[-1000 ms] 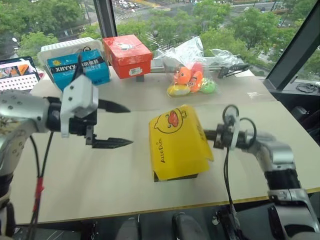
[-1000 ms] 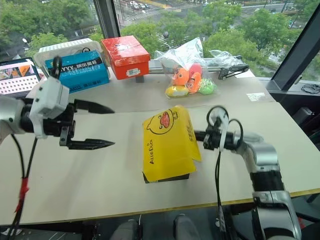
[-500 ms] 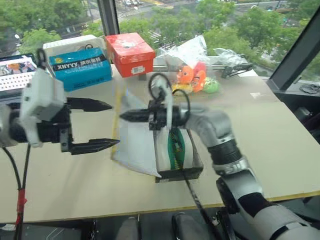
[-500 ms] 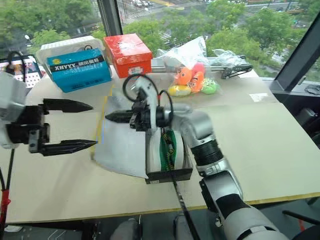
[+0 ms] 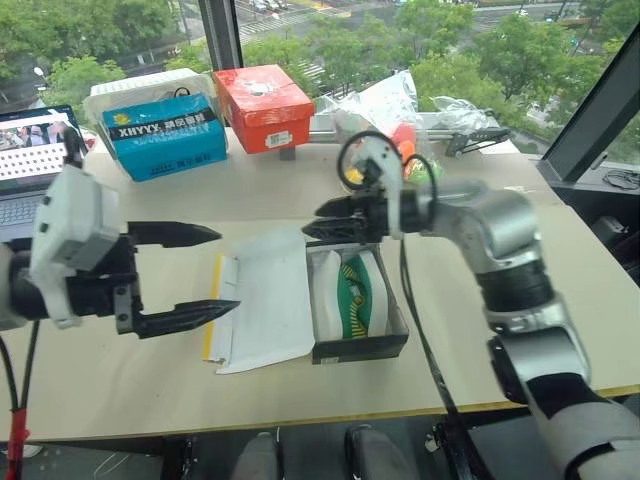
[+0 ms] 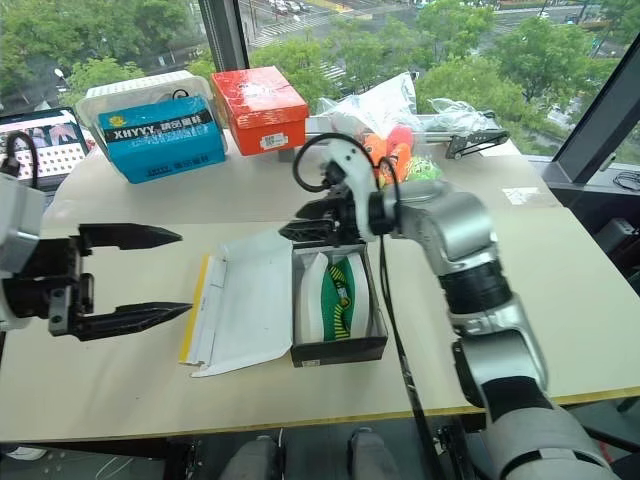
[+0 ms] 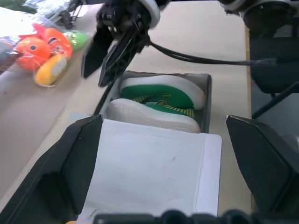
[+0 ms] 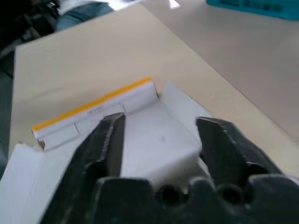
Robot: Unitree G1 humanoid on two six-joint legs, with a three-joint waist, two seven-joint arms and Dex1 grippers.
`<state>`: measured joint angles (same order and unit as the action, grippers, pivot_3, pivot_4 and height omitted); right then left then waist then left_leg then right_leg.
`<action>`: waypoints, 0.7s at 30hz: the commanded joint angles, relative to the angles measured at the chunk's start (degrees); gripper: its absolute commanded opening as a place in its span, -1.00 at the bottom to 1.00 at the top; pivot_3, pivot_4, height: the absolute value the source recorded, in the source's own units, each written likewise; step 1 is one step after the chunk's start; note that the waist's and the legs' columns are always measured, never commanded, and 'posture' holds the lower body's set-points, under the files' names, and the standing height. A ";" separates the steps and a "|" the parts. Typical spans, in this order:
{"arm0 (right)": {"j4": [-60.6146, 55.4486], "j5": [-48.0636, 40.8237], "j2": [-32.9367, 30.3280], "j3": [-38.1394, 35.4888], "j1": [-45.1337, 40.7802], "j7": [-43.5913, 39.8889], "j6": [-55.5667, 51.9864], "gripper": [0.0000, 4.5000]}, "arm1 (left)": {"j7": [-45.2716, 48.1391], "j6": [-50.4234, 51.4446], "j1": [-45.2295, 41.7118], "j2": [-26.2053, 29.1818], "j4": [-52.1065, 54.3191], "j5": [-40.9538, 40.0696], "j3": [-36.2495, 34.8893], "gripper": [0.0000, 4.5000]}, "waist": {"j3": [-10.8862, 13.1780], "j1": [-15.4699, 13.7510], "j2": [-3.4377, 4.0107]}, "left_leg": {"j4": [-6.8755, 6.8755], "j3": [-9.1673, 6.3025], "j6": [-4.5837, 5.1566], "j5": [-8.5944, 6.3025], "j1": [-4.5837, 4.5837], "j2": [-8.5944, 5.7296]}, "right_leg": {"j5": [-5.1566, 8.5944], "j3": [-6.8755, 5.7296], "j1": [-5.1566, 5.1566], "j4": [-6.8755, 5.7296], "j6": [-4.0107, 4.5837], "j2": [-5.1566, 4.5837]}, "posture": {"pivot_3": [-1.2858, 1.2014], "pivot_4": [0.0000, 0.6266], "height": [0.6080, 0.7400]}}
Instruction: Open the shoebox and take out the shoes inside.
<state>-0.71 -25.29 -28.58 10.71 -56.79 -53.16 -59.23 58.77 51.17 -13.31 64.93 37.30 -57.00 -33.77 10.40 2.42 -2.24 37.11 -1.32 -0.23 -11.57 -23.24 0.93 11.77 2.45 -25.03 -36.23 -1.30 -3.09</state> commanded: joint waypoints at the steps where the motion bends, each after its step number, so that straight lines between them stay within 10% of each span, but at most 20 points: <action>1: -5.49 -0.58 -1.25 0.47 3.97 2.89 -4.83 0.95 | 0.48 -4.35 -1.45 0.26 -2.34 2.99 3.13 1.00 | 0.00 0.31 0.00 | 0.00 0.03 0.00 0.00 0.00 -0.01 | 0.00 0.02 0.00 0.00 -0.01 0.00 | 0.03 -0.52 1.00; 21: 2.22 -0.49 5.58 2.90 0.13 16.41 -26.78 0.98 | -1.94 -8.68 2.45 -3.95 -0.03 3.54 5.94 1.00 | 0.01 0.21 0.01 | 0.01 0.10 0.01 0.00 -0.10 -0.01 | -0.09 0.12 -0.11 0.01 0.11 -0.02 | 0.03 -0.52 1.00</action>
<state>0.50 -26.73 -22.48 11.16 -55.29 -38.02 -84.10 57.99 42.61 -11.35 61.07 34.96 -52.17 -24.48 10.41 2.63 -2.23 37.12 -1.23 -0.22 -11.57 -23.35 0.92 11.68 2.55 -25.14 -36.21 -1.19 -3.11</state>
